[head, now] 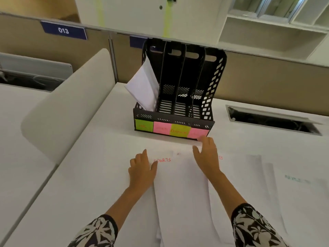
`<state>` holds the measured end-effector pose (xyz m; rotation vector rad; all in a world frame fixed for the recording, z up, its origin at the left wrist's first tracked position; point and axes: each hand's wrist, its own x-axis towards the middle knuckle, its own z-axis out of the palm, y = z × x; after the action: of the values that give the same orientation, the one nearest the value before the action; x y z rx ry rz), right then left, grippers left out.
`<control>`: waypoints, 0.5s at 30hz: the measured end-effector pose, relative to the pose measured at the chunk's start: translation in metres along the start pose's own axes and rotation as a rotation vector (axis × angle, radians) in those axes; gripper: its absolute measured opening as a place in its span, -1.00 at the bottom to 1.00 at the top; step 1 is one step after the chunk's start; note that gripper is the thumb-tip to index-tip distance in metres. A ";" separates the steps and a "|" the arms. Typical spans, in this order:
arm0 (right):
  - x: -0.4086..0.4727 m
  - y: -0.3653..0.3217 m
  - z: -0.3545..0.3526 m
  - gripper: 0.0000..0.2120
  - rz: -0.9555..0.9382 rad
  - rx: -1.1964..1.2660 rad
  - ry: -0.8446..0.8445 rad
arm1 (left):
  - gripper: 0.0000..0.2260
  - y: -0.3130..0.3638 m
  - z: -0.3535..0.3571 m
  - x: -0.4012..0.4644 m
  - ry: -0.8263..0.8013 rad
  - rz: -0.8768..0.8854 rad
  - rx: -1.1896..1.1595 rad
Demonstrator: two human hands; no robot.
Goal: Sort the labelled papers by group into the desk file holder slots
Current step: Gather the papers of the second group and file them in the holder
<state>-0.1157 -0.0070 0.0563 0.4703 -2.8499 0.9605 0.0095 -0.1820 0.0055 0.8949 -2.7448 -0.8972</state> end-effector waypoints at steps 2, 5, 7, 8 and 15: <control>-0.034 0.032 -0.008 -0.71 0.044 -0.017 -0.021 | -0.50 0.003 0.011 -0.025 0.007 -0.020 -0.181; -0.079 0.061 -0.015 -0.71 0.074 -0.051 -0.037 | -0.61 0.004 0.018 -0.052 0.045 -0.033 -0.339; -0.102 0.072 -0.021 -0.73 0.065 -0.058 -0.005 | -0.68 0.005 0.019 -0.065 0.068 -0.061 -0.383; -0.113 0.078 -0.026 -0.74 0.063 -0.058 0.016 | -0.71 0.007 0.021 -0.073 0.070 -0.077 -0.399; -0.163 0.100 -0.038 -0.30 0.109 -0.192 -0.238 | -0.88 0.016 0.038 -0.113 0.002 -0.036 -0.453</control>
<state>0.0064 0.1334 -0.0015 0.4403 -3.1712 0.6752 0.0832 -0.0881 -0.0085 0.8501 -2.3709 -1.4404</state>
